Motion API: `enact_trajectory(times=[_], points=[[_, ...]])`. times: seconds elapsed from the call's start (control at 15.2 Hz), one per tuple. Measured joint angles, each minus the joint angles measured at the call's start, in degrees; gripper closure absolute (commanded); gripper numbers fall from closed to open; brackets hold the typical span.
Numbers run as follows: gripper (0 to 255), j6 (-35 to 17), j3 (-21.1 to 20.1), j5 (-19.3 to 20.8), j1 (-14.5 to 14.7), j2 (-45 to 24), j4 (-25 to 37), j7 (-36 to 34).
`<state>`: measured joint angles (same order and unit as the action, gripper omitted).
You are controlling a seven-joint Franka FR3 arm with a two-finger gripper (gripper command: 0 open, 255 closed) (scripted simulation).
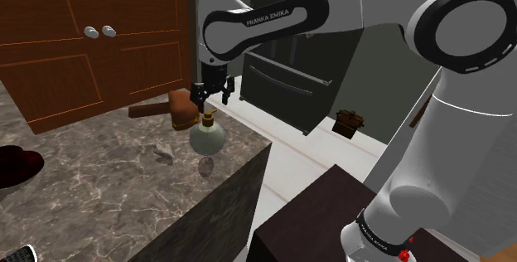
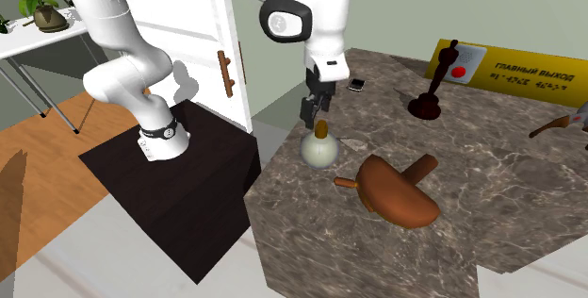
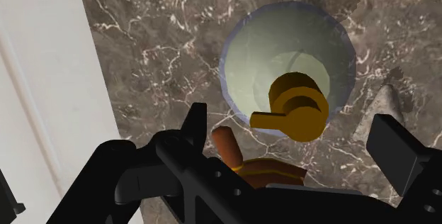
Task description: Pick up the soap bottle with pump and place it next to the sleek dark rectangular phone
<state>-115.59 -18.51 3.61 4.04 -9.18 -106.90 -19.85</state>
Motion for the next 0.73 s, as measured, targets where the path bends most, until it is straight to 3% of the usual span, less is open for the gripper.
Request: enact_trajectory(times=[0.2, 0.73], points=[[0, -0.82, -0.04, 1.07, 0.61, -3.06, 1.85, -1.13], [0, -5.31, 0.20, 2.00, 0.82, -5.22, -0.62, -1.78]])
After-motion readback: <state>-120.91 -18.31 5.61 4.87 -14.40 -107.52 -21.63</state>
